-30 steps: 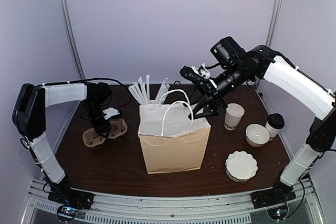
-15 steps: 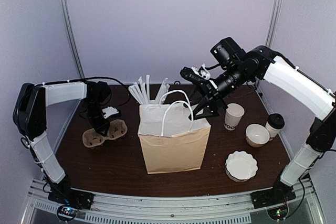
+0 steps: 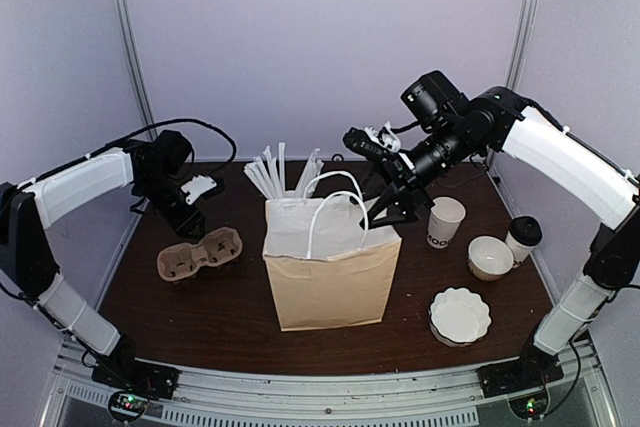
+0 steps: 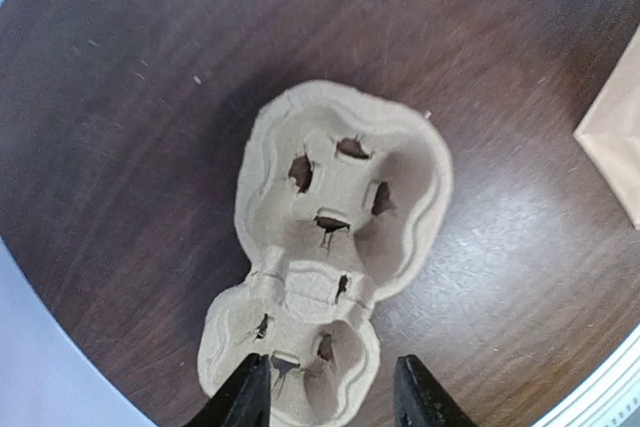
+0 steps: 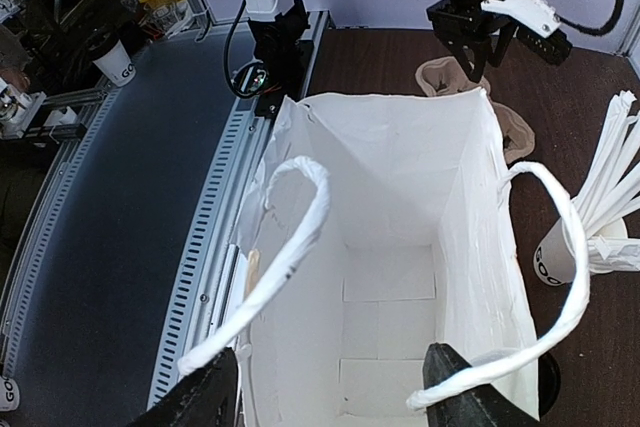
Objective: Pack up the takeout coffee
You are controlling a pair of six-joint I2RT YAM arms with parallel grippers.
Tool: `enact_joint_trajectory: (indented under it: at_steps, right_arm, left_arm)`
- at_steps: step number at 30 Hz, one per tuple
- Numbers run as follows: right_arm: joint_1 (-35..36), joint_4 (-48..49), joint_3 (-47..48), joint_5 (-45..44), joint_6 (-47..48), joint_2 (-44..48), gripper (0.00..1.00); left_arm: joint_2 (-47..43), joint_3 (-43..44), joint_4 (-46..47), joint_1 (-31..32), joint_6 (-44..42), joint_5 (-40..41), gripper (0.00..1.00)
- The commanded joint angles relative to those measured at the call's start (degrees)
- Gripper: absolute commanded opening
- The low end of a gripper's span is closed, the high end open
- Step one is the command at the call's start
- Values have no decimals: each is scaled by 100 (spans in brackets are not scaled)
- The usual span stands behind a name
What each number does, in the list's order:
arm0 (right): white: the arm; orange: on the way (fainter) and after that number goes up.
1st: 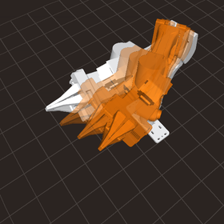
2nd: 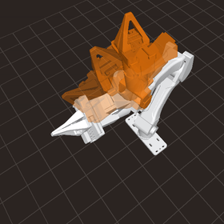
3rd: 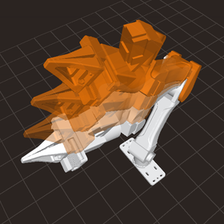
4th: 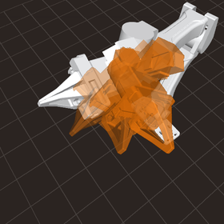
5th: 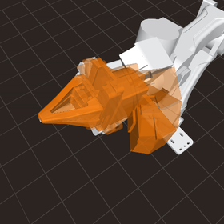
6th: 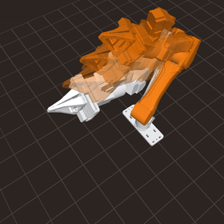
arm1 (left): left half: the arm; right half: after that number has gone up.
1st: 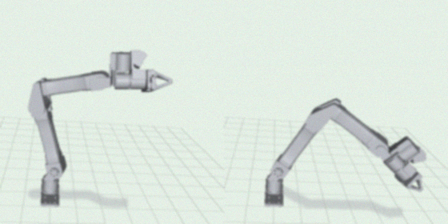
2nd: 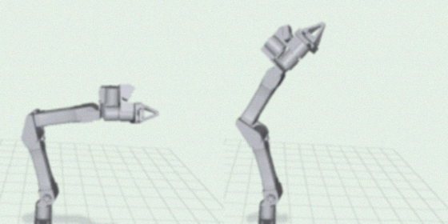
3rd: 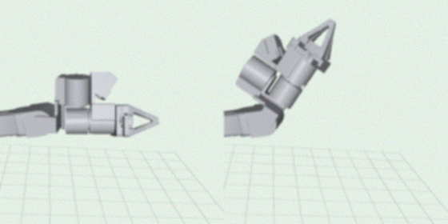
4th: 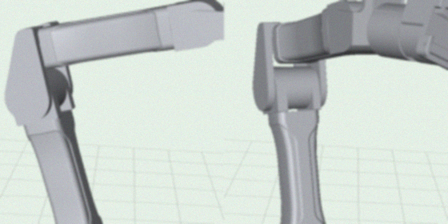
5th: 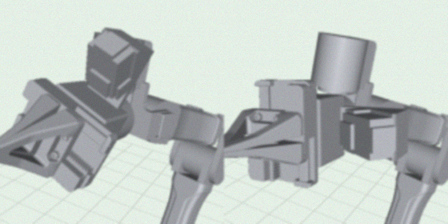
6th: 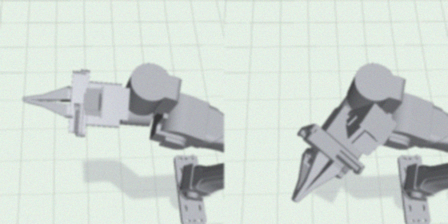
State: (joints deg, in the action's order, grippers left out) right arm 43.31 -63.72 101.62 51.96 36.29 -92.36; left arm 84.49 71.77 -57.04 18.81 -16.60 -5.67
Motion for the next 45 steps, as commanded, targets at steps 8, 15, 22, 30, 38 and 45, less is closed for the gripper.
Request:
enact_joint_trajectory:
  at_steps: [8,15,22,30,38,45]
  right_arm:
    - [-16,-175,174,45,113,-71,67]
    - [-22,-184,156,59,131,-63,67]
    - [-20,-206,156,75,140,-49,66]
    - [-17,-202,101,49,177,-7,66]
    - [-16,-184,68,4,172,72,66]
    - [-73,-440,365,-206,224,155,78]
  left_arm:
    - [1450,43,30,-47,-348,469,46]
    - [1685,13,39,-61,-379,585,46]
    - [1847,-3,38,-103,-436,708,45]
    - [1963,30,47,-158,-433,787,40]
    - [1790,147,-55,-138,-305,686,31]
    - [695,330,-305,-1,17,317,30]
